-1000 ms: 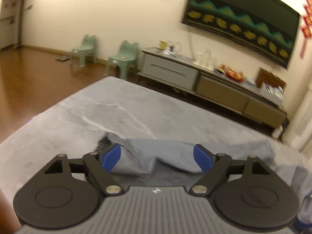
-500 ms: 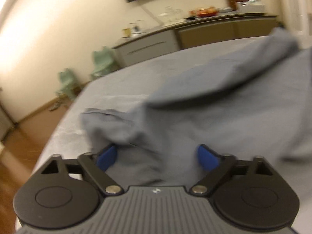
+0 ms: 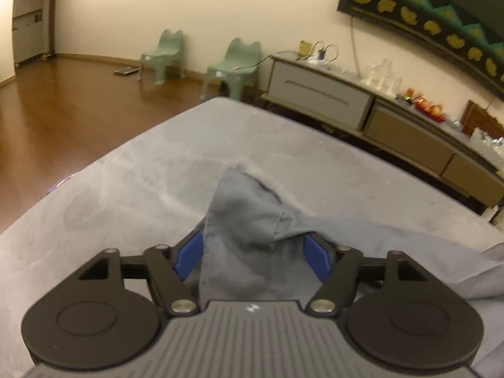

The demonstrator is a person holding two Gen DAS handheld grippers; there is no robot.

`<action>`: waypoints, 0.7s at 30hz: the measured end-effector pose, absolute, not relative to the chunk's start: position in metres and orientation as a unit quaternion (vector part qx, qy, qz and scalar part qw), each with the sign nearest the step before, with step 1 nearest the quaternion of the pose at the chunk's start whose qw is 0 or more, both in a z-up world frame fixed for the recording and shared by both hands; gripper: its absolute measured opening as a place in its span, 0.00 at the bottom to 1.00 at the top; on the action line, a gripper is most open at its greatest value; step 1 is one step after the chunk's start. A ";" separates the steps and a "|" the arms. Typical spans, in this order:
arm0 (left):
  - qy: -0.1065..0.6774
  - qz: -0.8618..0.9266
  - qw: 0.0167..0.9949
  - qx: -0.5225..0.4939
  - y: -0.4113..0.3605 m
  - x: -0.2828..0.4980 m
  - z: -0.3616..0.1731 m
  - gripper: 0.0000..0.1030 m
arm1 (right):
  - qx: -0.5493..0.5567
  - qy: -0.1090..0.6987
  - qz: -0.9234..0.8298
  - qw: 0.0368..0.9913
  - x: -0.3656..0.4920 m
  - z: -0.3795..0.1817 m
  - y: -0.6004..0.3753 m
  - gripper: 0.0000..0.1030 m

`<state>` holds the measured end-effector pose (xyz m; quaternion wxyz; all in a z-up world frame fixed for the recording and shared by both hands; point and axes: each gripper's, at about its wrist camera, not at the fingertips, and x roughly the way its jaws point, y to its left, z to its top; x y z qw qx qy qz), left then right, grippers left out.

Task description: Fold clothes

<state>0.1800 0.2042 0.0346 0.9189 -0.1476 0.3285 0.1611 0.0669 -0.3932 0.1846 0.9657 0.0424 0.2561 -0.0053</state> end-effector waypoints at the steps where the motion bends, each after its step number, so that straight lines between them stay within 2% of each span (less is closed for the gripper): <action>1: 0.326 0.157 0.919 -0.155 0.204 0.180 0.037 0.75 | 0.022 0.266 0.013 0.964 0.092 0.184 -0.377 0.94; 3: 0.324 0.150 0.918 -0.171 0.208 0.180 0.040 0.76 | -0.022 0.289 0.048 0.956 0.146 0.179 -0.344 0.98; 7: 0.327 0.140 0.917 -0.179 0.209 0.177 0.035 0.77 | -0.113 0.416 0.067 0.900 0.265 0.120 -0.297 0.98; 9: 0.327 0.137 0.918 -0.178 0.212 0.178 0.035 0.77 | -0.119 0.494 0.081 0.857 0.302 0.090 -0.289 0.92; 11: 0.327 0.130 0.919 -0.177 0.212 0.178 0.036 0.77 | -0.105 0.519 0.085 0.844 0.314 0.073 -0.289 0.87; 12: 0.326 0.126 0.921 -0.174 0.212 0.180 0.037 0.77 | -0.090 0.520 0.087 0.845 0.316 0.071 -0.291 0.64; 13: 0.325 0.122 0.922 -0.171 0.211 0.181 0.037 0.77 | -0.071 0.517 0.093 0.848 0.315 0.075 -0.293 0.46; 14: 0.324 0.118 0.923 -0.170 0.210 0.182 0.038 0.77 | -0.063 0.512 0.093 0.852 0.311 0.080 -0.295 0.08; 17: 0.319 0.111 0.925 -0.176 0.211 0.179 0.041 0.77 | -0.098 0.473 0.063 0.873 0.281 0.104 -0.301 0.06; 18: 0.316 0.109 0.926 -0.178 0.211 0.177 0.042 0.77 | -0.110 0.460 0.052 0.879 0.271 0.112 -0.303 0.00; 21: 0.305 0.115 0.929 -0.173 0.212 0.170 0.045 0.77 | -0.144 0.420 0.021 0.896 0.242 0.136 -0.309 0.00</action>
